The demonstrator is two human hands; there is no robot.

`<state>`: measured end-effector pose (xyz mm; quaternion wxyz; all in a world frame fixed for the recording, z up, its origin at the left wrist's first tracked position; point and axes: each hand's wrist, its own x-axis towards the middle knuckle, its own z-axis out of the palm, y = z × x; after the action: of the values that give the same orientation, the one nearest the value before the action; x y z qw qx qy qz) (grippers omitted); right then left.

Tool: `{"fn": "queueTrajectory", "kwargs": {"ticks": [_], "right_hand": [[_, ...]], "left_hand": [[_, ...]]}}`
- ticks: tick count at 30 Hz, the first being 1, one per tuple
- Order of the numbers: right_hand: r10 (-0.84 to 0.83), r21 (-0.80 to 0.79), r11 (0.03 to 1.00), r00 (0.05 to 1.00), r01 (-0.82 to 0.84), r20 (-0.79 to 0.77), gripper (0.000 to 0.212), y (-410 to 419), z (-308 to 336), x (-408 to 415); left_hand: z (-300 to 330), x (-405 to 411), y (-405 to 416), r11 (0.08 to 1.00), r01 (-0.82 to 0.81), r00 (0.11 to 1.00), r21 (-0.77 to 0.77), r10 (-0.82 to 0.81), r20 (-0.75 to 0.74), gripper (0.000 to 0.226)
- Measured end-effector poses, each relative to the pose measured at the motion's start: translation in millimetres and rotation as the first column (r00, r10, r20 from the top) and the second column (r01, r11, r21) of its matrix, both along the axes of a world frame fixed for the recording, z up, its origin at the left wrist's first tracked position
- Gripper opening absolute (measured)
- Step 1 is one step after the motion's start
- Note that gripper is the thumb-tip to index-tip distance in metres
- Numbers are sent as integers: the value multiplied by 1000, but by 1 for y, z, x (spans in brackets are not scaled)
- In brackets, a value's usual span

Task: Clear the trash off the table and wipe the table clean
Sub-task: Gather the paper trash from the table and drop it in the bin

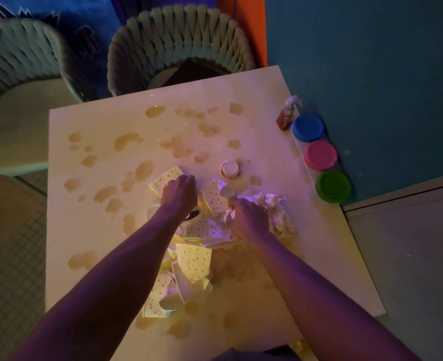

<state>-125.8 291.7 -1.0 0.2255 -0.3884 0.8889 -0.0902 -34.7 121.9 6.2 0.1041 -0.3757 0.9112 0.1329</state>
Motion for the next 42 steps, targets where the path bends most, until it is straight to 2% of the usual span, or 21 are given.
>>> {"fn": "queueTrajectory", "kwargs": {"ticks": [2, 6, 11, 14, 17, 21, 24, 26, 27, 30, 33, 36, 39, 42], "right_hand": [[16, 19, 1000, 1000, -16, -6, 33, 0, -3, 1], [50, 46, 998, 999, -50, 5, 55, 4, -9, 2], [-10, -5, 1000, 998, 10, 59, 34, 2, -2, -2], [-143, -83, 984, 975, 160, 172, 24, 4, 5, -7], [-274, -128, 932, 891, 339, 363, 19, 7, 12, -17], [-304, -221, 829, 746, 514, 592, 17, 15, 22, -34], [-292, -254, 757, 659, 603, 693, 27, 29, 32, -51], [-314, -241, 724, 620, 646, 719, 19, 35, 34, -62], [-332, -234, 700, 597, 675, 730, 15, 40, 36, -66], [-383, -219, 630, 543, 745, 747, 23, 56, 42, -74], [-390, -210, 601, 512, 771, 765, 11, 75, 45, -79], [-404, -187, 576, 476, 796, 781, 14, 93, 47, -77], [-416, -158, 569, 449, 807, 791, 7, 111, 41, -74], [-451, -122, 584, 446, 803, 773, 14, 123, 36, -67]], "left_hand": [[0, -3, 0, 1000, 18, 999, -23, -17, 49, 18], [-2, -8, 2, 999, 41, 993, -34, -37, 108, 16], [-3, -3, 2, 995, -63, 998, 77, 64, -14, 16], [-3, 2, 3, 988, -104, 987, 117, 117, -109, 21], [3, 6, 7, 972, -159, 968, 174, 188, -168, 22], [14, 9, 21, 941, -207, 942, 269, 266, -207, 17], [29, 6, 41, 910, -201, 908, 362, 311, -280, 14], [37, 1, 54, 907, -164, 910, 387, 291, -296, 19], [41, -2, 63, 911, -142, 920, 386, 266, -288, 20], [43, -12, 87, 924, -91, 953, 372, 189, -236, 16], [39, -22, 110, 939, 4, 997, 344, 22, -73, 26], [30, -27, 128, 958, 125, 982, 259, -157, 106, 34], [21, -30, 144, 976, 148, 952, 159, -184, 243, 46], [14, -28, 154, 986, 149, 946, 76, -164, 280, 39]]}}
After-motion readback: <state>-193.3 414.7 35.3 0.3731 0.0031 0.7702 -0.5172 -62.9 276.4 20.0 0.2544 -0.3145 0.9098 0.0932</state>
